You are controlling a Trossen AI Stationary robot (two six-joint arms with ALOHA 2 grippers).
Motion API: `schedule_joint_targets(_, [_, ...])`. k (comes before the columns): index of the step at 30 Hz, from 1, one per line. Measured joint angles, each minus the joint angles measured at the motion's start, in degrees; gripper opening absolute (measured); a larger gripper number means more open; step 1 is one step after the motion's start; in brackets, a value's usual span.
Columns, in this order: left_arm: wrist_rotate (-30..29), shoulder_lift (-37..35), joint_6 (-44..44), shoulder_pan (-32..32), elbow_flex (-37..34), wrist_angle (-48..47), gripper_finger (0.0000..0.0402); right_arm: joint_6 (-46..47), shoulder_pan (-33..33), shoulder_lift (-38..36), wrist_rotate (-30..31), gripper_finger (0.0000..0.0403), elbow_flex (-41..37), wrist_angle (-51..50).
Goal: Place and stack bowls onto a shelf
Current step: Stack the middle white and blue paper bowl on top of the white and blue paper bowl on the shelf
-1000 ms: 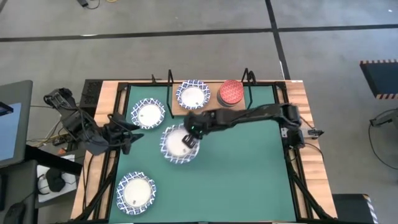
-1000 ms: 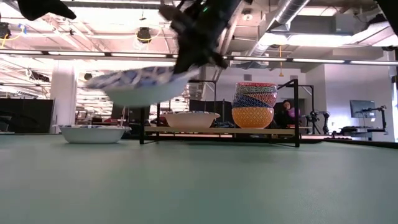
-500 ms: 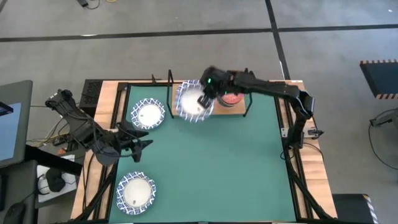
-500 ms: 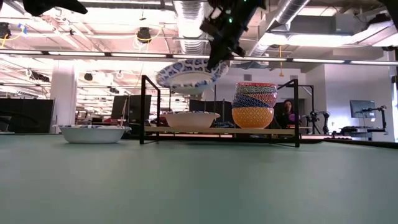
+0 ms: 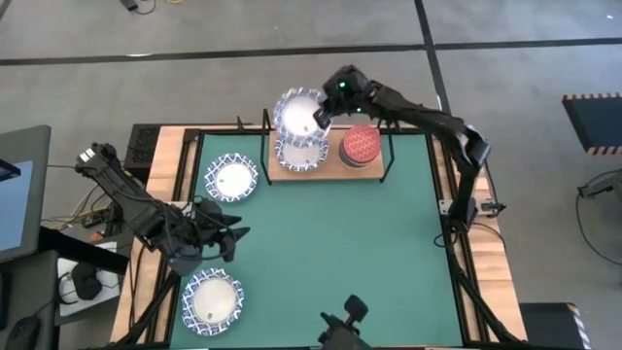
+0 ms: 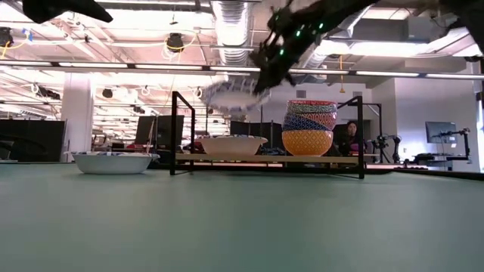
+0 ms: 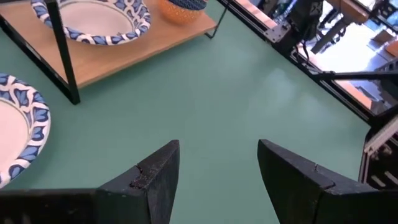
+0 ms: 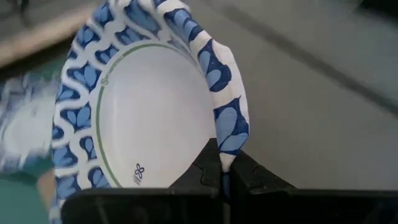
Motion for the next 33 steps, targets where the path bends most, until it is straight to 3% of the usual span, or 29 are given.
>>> schedule_joint_targets(8, [-0.32, 0.2, -2.81, 0.02, 0.07, 0.03, 0.0201, -0.4, -0.58, 6.85, -5.39, 0.002, -0.1, 0.69])
schedule_joint_targets(19, [-1.6, 0.18, -0.28, 0.41, 0.09, -0.27, 0.0201, -0.63, -3.36, 7.33, -15.13, 0.002, -0.07, -1.0])
schedule_joint_targets(25, [-1.19, 0.13, 1.95, 2.29, 0.09, -0.26, 0.0201, -1.24, -2.8, 9.1, -16.82, 0.0021, -0.12, -2.24])
schedule_joint_targets(33, [1.39, 0.14, 1.78, 2.95, 0.09, -0.18, 0.0201, -0.95, -1.8, 9.09, -16.72, 0.0074, -0.1, -1.55])
